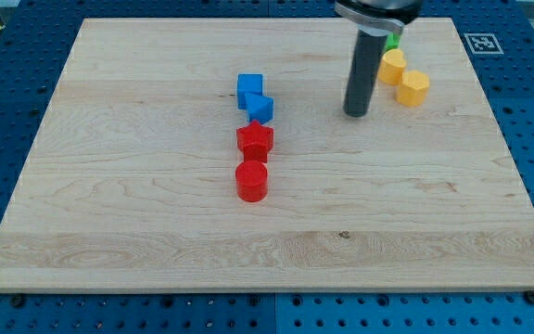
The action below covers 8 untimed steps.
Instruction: Move the yellow hexagon to the bottom of the yellow heart
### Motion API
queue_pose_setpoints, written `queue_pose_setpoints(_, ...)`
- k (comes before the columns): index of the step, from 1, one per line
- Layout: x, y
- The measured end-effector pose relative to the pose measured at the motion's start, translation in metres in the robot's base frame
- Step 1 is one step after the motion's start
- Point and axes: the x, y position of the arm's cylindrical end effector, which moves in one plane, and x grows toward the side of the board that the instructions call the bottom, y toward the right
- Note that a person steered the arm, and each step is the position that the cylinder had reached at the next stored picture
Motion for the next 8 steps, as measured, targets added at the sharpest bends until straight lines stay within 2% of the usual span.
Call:
queue_pose_setpoints(1, 0.037, 0.05)
queue_pose_setpoints(2, 0.04, 0.112)
queue_pose_setpoints(3, 0.012, 0.15)
queue_pose_setpoints(4, -0.017, 0.151)
queue_pose_setpoints(8, -0.029, 0.106)
